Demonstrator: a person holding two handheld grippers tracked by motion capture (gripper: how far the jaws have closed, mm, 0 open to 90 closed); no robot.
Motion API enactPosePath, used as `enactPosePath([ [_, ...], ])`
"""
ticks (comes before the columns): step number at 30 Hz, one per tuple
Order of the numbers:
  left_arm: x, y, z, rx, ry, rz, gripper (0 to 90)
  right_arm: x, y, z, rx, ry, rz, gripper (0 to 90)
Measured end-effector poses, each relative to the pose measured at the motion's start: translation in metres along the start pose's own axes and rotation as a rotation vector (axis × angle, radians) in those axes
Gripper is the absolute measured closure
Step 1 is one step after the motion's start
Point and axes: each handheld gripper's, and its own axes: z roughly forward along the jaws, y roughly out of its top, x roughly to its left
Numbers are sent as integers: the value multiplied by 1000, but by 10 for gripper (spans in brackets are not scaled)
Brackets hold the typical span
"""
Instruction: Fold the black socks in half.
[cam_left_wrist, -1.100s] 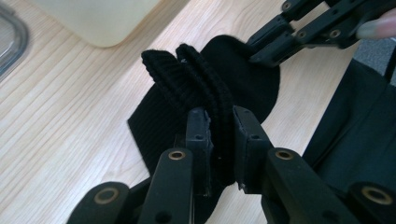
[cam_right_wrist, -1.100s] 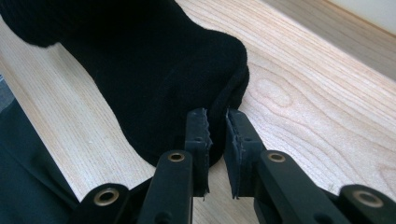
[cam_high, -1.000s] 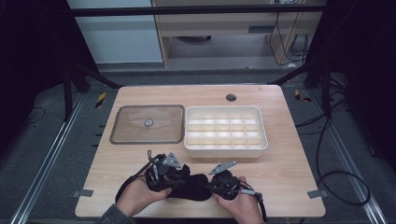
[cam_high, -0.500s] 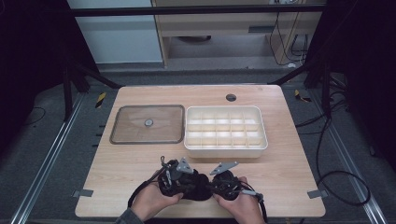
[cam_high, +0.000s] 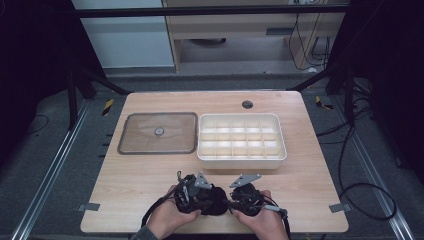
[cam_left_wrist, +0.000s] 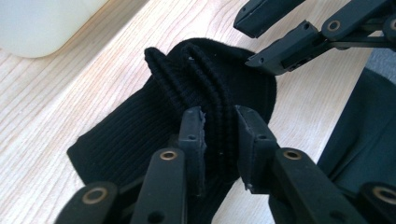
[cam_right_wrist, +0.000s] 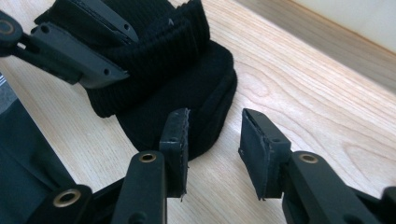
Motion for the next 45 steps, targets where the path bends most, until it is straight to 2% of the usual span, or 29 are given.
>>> enactPosePath([
  [5,-4,2,-7,-28,-18,-14,643,-2,-1,-6,-5,-12,14,609],
  [7,-7,3,-11,-37,-21,-7,617,-4,0,-9,-7,-20,16,606],
  [10,-10,4,-17,-46,-14,9,604,-4,0,-13,-14,-25,21,603],
  [13,-10,3,-23,-49,16,20,579,-3,2,-17,-18,-33,18,598],
  [16,-5,1,-28,-57,37,14,553,-3,4,-19,-28,-38,11,592],
  [21,5,-4,-32,-51,114,5,470,0,11,-20,-40,-46,11,580],
  [29,23,-17,-40,-75,165,-50,287,7,29,-11,-52,-53,-1,572],
  [37,38,-37,-43,-78,168,-85,255,12,46,3,-39,-62,15,582],
  [45,42,-48,-41,-76,164,-100,270,10,55,15,-21,-74,6,630],
])
